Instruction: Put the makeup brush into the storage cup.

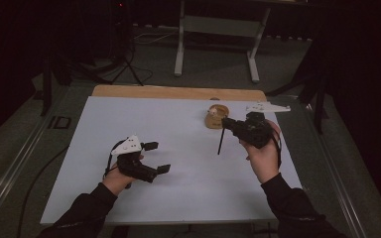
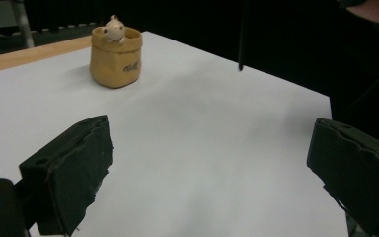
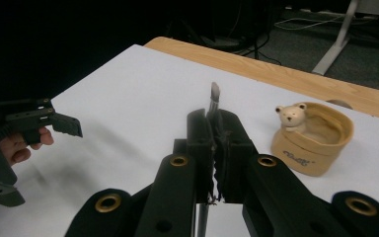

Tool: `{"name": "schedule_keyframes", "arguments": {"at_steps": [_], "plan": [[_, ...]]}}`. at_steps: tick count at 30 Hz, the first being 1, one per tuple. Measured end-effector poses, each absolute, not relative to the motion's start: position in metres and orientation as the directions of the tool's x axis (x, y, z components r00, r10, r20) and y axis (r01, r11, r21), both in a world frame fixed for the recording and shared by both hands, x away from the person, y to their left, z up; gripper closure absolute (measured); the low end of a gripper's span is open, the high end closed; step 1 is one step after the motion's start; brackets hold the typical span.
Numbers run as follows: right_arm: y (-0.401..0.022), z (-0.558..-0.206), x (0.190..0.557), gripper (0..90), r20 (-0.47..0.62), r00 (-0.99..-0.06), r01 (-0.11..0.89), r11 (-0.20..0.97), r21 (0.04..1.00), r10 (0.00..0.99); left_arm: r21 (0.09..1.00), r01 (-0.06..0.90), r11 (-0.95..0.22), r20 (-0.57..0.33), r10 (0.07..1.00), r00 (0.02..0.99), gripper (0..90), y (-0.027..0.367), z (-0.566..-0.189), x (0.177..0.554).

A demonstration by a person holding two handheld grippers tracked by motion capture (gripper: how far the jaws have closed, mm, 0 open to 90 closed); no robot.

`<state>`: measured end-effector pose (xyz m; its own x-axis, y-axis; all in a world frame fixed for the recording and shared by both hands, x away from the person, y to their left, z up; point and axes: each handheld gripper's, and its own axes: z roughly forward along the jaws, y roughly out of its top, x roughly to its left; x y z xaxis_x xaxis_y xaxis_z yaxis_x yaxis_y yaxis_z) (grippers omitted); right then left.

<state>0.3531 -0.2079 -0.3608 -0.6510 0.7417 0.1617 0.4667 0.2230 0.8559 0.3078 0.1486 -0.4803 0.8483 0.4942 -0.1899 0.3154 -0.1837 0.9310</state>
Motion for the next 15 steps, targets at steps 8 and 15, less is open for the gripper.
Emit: {"name": "schedule_keyframes", "arguments": {"at_steps": [8, 15], "plan": [[-0.230, -0.350, 0.354, 86.1, 0.154, -0.632, 0.454, 0.202, 0.868, 0.759, 0.937, 0.298, -0.183, -0.172, 0.502, 0.848, 3.6, 0.153, -0.485, 0.306], [-0.247, -0.340, 0.357, 86.1, 0.142, -0.618, 0.441, 0.191, 0.877, 0.773, 0.932, 0.301, -0.201, -0.166, 0.500, 0.850, 3.7, 0.152, -0.488, 0.306]]}}
